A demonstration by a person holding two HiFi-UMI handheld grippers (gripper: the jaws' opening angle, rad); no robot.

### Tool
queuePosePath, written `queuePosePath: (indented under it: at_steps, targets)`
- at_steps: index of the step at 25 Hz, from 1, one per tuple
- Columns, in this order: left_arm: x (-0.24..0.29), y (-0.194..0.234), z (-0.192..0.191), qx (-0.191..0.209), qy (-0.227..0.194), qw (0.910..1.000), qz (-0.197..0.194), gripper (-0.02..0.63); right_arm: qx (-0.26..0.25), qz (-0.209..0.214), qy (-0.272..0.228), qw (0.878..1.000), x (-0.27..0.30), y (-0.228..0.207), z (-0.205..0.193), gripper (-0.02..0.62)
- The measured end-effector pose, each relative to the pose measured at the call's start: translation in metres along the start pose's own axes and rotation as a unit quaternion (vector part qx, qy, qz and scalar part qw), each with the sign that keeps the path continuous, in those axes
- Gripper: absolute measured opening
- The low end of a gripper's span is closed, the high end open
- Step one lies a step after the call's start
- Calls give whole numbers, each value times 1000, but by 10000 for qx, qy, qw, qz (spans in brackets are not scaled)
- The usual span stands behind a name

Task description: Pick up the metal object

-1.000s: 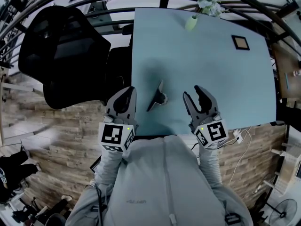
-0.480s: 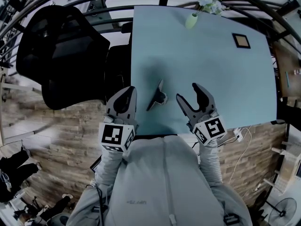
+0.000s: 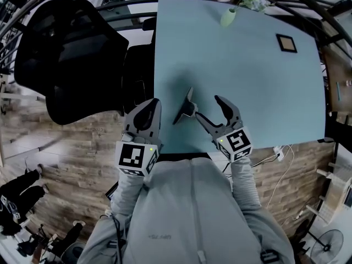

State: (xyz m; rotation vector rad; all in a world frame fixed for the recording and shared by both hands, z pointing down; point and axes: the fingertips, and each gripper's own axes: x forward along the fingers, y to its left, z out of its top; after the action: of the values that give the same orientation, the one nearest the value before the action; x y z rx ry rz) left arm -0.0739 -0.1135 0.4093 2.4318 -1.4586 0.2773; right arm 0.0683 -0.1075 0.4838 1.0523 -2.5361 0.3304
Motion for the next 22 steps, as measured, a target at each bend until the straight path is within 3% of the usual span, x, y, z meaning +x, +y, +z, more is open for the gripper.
queuePosePath:
  at_steps: [10,22]
  targets:
    - [-1,2,-15,-66,155,9998,-58,29,-306,534,823,9947,38,24,-65,337]
    - [-4,4,-36,-177,330,9992,-119,29,-504,714,1391,9864,69,28,-113,342]
